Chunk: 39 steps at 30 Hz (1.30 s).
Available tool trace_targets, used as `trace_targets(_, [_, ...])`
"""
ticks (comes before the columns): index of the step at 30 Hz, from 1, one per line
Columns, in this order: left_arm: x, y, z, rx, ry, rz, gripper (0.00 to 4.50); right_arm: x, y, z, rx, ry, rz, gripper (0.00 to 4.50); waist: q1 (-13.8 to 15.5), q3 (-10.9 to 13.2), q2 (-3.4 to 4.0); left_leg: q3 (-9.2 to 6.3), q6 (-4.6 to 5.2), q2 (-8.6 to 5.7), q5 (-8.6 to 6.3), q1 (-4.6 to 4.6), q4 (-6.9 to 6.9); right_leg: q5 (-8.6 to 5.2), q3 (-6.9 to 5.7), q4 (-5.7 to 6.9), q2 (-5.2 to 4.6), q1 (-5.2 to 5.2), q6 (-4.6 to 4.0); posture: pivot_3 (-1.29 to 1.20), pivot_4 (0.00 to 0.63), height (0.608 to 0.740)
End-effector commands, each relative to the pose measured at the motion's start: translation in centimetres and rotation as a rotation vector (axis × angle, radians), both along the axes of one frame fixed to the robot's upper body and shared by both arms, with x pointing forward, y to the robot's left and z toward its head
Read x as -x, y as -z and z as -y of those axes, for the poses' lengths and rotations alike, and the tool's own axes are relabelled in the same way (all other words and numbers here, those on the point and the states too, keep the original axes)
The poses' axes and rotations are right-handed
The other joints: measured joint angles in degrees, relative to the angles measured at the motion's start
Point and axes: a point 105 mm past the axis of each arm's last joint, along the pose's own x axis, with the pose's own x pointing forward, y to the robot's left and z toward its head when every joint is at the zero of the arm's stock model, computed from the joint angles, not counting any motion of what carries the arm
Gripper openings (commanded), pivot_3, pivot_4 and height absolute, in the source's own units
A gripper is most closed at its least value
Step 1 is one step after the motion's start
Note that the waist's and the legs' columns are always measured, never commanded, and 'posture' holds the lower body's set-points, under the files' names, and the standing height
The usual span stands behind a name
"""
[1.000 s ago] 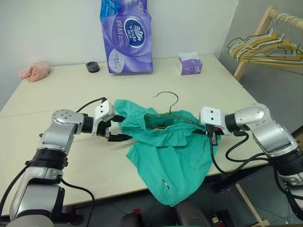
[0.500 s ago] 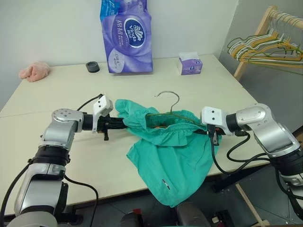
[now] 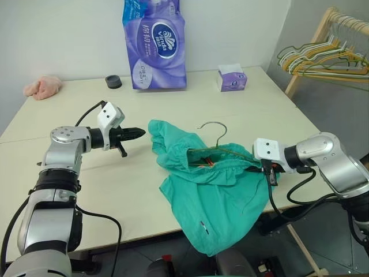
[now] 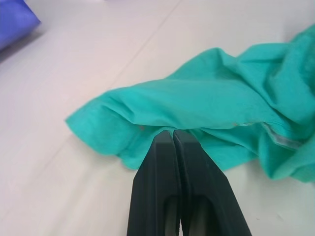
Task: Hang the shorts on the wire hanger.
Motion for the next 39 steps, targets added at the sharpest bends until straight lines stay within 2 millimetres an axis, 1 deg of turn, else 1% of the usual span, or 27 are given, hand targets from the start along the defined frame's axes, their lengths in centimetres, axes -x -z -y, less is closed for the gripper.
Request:
trace_targets(1, [0.0,-0.7,0.6,0.0,0.036,0.028,0.04,-0.2,-2.1,-0.5,-0.039,-0.014,0.072,0.0,0.1,0.0,0.0,0.0,0.0,0.0,0.0,0.0,0.0,0.0,-0.01,0.0,0.0,0.0,0.0,-0.25,0.055,0.74])
trace_targets(4, [1.3,-0.2,1.5,-0.003,0.126,-0.026,0.04,-0.3,-2.2,-0.5,-0.041,-0.012,0.082,0.0,0.0,0.0,0.0,0.02,0.0,-0.02,0.0,-0.01,0.0,0.0,0.01,0.0,-0.01,0.0,0.0,-0.25,0.054,0.74])
trace_targets(7, [2.2,0.5,1.2,-0.063,0.158,-0.052,0.04,-0.7,-2.1,0.2,-0.031,0.01,0.091,0.0,0.0,0.0,0.0,0.01,0.0,-0.01,0.0,0.0,0.0,0.0,0.01,0.0,0.0,0.0,0.0,-0.25,0.053,0.74])
trace_targets(10, [2.0,0.4,0.6,-0.063,0.119,-0.037,0.04,-1.1,-2.3,0.4,-0.034,0.025,0.103,0.0,0.0,0.0,0.0,0.01,0.0,0.0,0.0,0.0,0.0,0.0,0.01,0.0,0.0,0.0,0.0,-0.25,0.052,0.74])
trace_targets(14, [1.4,0.1,0.6,-0.076,0.082,0.033,0.04,-1.2,-2.5,0.0,-0.067,0.032,0.093,0.0,0.1,0.0,0.0,0.01,0.0,-0.01,0.0,0.0,0.0,0.0,0.01,-0.01,-0.02,0.01,0.0,-0.24,0.052,0.74])
trace_targets(17, [0.7,-1.2,1.2,-0.079,0.058,0.125,0.04,-0.7,-2.4,-0.3,-0.154,0.085,-0.01,0.0,0.1,0.0,0.0,0.0,0.0,0.0,0.0,0.0,0.0,0.0,0.01,0.0,-0.02,0.01,0.0,-0.25,0.055,0.74])
trace_targets(20, [1.3,-2.5,1.8,-0.063,0.105,0.147,0.04,-0.3,-2.1,0.0,-0.198,0.152,-0.082,0.0,0.2,0.0,0.0,0.0,0.0,-0.01,0.0,-0.02,0.01,0.0,0.01,0.01,-0.04,0.0,0.0,-0.25,0.057,0.74])
trace_targets(22, [2.0,-3.6,2.2,-0.01,0.139,0.129,0.04,-0.2,-1.9,0.3,-0.236,0.223,-0.133,0.0,0.1,0.0,0.0,0.01,0.0,-0.01,0.0,-0.01,0.01,0.0,0.03,0.0,-0.05,0.01,0.0,-0.25,0.057,0.74])
trace_targets(24, [3.3,-4.1,3.2,0.038,0.209,0.093,0.04,0.0,-1.5,0.5,-0.266,0.286,-0.171,0.0,0.0,0.0,0.0,0.0,0.0,0.01,0.0,-0.01,0.0,0.0,0.02,0.01,-0.04,0.0,0.0,-0.25,0.057,0.74])
trace_targets(26, [4.1,-4.2,4.0,0.057,0.253,0.068,0.04,0.3,-1.4,0.5,-0.279,0.312,-0.193,0.0,0.0,0.0,0.05,0.0,0.0,0.03,0.0,0.0,-0.01,0.0,0.04,0.01,-0.03,0.0,0.0,-0.27,0.064,0.74])
trace_targets(31, [4.4,-4.6,5.9,0.113,0.285,0.068,0.04,1.0,-1.3,1.1,-0.298,0.396,-0.224,0.0,0.2,0.0,0.07,-0.02,0.0,-0.01,0.0,-0.01,0.01,0.0,0.01,0.0,0.01,0.02,0.0,-0.27,0.064,0.74])
trace_targets(32, [4.5,-4.7,6.7,0.141,0.3,0.065,0.04,1.2,-1.3,1.4,-0.314,0.427,-0.229,0.0,0.2,0.0,0.07,-0.01,0.0,-0.02,0.0,-0.01,0.01,-0.01,0.01,-0.01,0.0,0.04,0.01,-0.28,0.066,0.74])
trace_targets(34, [5.3,-5.0,8.4,0.203,0.357,0.036,0.04,1.7,-1.5,1.9,-0.367,0.5,-0.247,0.0,0.3,0.0,0.07,-0.01,0.0,-0.04,0.0,-0.01,0.02,-0.01,0.02,-0.03,-0.01,0.06,0.01,-0.3,0.071,0.74])
trace_targets(38, [6.7,-5.4,10.4,0.28,0.434,-0.018,0.04,2.8,-1.8,2.8,-0.427,0.59,-0.244,0.0,0.0,0.0,0.07,0.01,0.0,0.0,-0.01,-0.01,0.02,-0.01,0.06,-0.03,0.03,0.07,0.01,-0.33,0.08,0.74])
trace_targets(39, [6.9,-5.6,11.0,0.3,0.456,-0.032,0.04,3.3,-1.7,3.4,-0.433,0.627,-0.238,0.0,-0.2,0.0,0.08,0.0,0.0,0.02,-0.01,0.0,-0.01,-0.01,0.06,-0.03,0.06,0.06,0.01,-0.34,0.084,0.74])
